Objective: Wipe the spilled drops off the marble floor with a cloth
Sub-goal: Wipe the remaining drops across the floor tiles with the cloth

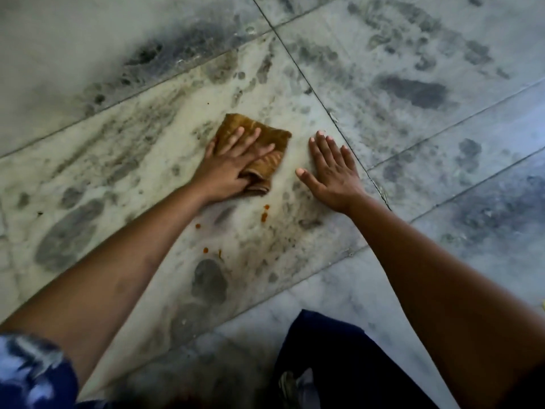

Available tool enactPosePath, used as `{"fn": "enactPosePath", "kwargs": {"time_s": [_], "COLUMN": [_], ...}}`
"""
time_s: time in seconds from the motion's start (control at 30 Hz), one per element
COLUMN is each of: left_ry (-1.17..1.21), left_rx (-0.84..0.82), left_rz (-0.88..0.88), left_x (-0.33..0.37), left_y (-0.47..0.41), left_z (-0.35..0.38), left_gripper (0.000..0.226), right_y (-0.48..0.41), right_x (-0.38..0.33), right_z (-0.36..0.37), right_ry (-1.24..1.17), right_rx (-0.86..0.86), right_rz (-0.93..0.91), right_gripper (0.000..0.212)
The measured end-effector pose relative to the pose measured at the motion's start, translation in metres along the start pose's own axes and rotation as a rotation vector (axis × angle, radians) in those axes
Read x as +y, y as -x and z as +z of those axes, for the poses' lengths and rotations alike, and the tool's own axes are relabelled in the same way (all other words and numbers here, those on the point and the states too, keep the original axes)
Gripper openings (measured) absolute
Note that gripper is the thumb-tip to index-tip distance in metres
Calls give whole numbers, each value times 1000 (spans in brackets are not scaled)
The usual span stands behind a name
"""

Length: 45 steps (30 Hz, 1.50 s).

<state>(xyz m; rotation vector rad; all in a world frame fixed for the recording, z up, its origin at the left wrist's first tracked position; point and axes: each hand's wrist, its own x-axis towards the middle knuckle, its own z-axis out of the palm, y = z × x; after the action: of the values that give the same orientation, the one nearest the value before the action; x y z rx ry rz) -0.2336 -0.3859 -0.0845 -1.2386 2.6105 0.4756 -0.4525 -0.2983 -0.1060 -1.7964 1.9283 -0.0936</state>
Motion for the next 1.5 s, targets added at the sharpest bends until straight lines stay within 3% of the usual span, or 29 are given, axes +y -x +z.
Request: {"fn": "enactPosePath", "kwargs": {"time_s": [0.13, 0.27, 0.37, 0.47, 0.63, 0.7, 0.83, 0.93, 1.07, 1.23, 1.4, 1.5], "left_ry": [-55, -2, -97, -146, 75, 98, 22, -31, -13, 93, 27, 12], "left_rx": [-47, -98, -74, -101, 5, 39, 47, 59, 49, 32, -25, -27], "left_rz": [-184, -266, -113, -4, -350, -386, -168, -60, -159, -257, 11, 167], "left_x": [-39, -18, 7, -14, -38, -14, 34, 16, -28, 3, 75, 75], "left_y": [-25, -41, 2, 33, -12, -37, -21, 19, 5, -72, -67, -18], "left_z": [-26, -29, -3, 3, -12, -14, 1, 18, 1, -25, -10, 11], "left_gripper": [72, 70, 74, 76, 65, 64, 69, 69, 63, 59, 63, 69], "right_y": [1, 0, 0, -1, -1, -1, 11, 35, 50, 45, 39, 40], "right_x": [-2, -4, -3, -3, 0, -1, -7, 3, 18, 22, 25, 26], "right_z": [2, 3, 1, 1, 0, -3, 4, 15, 14, 8, 7, 7], "right_ry": [51, 65, 53, 48, 22, -12, -69, -33, 27, -69, -63, -53], "right_rx": [10, 18, 1, -5, -7, -34, 39, 113, 63, 13, 21, 20], "right_rz": [21, 38, 36, 41, 35, 36, 81, 117, 121, 124, 127, 121], "right_gripper": [71, 71, 76, 76, 68, 67, 67, 70, 67, 56, 56, 57]}}
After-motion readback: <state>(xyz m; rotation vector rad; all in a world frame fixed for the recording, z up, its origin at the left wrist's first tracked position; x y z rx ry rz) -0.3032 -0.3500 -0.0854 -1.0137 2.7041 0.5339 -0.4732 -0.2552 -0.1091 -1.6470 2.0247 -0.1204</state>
